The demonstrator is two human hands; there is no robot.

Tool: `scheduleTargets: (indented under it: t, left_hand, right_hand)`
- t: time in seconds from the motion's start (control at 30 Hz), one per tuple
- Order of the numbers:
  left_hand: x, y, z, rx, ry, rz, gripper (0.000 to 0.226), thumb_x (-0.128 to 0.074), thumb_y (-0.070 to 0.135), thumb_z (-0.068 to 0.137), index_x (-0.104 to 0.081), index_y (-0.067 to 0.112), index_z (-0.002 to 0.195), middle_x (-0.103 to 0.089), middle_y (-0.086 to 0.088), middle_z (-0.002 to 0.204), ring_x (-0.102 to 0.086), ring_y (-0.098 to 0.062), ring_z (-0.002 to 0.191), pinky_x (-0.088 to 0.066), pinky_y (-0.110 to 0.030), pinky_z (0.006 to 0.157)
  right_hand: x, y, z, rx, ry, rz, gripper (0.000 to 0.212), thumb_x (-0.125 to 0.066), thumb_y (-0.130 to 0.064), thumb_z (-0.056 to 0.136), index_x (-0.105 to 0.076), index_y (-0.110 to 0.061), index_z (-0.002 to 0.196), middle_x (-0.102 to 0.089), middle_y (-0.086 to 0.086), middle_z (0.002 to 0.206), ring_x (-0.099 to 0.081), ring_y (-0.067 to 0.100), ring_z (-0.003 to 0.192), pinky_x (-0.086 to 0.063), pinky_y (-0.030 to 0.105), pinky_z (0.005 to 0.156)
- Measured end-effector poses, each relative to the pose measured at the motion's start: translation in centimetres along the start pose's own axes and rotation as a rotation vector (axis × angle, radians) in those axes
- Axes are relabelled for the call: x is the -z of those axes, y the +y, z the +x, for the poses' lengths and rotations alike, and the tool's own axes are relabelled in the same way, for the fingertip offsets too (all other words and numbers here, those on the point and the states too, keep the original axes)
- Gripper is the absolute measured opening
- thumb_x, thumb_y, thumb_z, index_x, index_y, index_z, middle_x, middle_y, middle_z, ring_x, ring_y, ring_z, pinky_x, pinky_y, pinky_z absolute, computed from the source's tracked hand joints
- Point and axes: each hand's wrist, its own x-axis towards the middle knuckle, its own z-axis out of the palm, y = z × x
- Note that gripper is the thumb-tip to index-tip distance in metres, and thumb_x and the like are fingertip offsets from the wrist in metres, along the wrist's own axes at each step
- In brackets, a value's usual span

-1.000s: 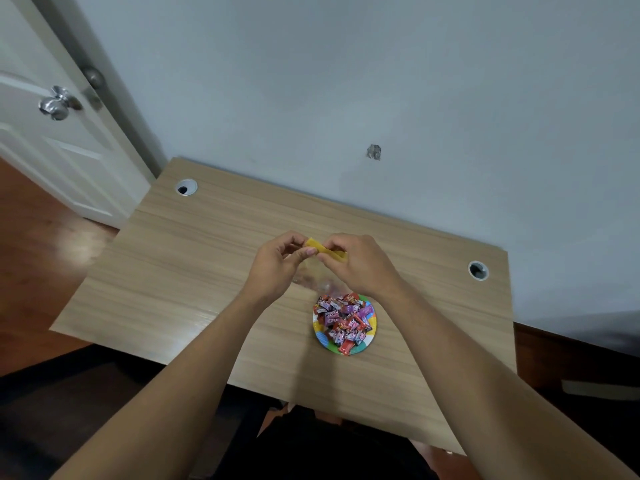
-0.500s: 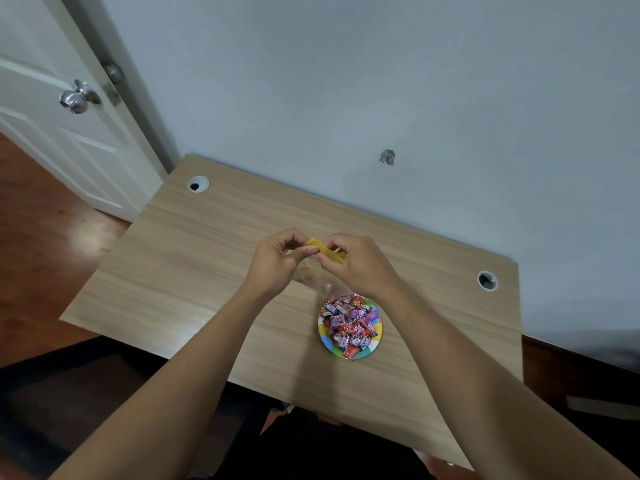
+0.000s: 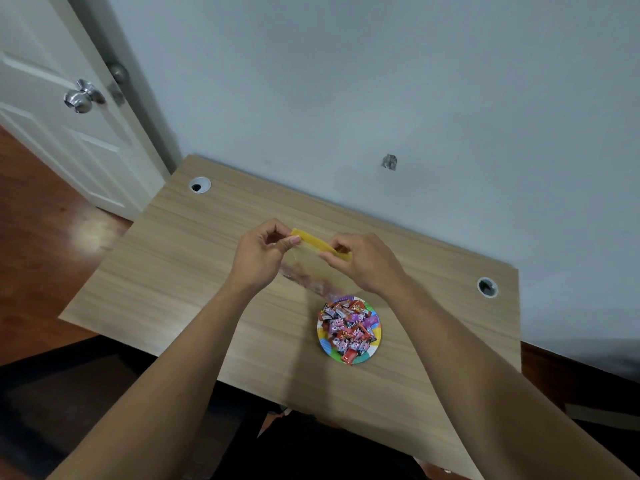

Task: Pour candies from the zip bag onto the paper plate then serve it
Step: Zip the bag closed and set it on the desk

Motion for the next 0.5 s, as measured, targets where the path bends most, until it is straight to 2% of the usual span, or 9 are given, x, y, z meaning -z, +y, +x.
scheduleTargets:
  t: [0.27,0.5]
  left_hand:
    - [2.3,-0.3,0.0,0.032,0.092,0.014,0.013,-0.08,0.006,0.093,-0.074,-0.005,0.092,-0.072,-0.005,0.084,-0.063,-0.008,0.076,-0.051,-0.014,0.073]
    - [4.2,-1.2,0.1,0.079,0.159,-0.004,0.008,-0.078,0.009,0.095,-0.076,0.001,0.094,-0.075,0.002,0.086,-0.067,-0.003,0.078,-0.052,-0.017,0.079]
  right_hand:
    - [-0.8,1.9,-0.7,-0.025,0.011,-0.011,0.041,-0.061,-0.069,0.094,-0.077,-0.031,0.094,-0.078,-0.012,0.082,-0.071,0.013,0.075,-0.059,0.045,0.07]
    - [-1.0,2.4,-0.9,-0.032,-0.004,-0.048,0.049,-0.055,-0.075,0.092,-0.077,-0.031,0.095,-0.078,-0.011,0.082,-0.069,0.014,0.073,-0.06,0.045,0.069]
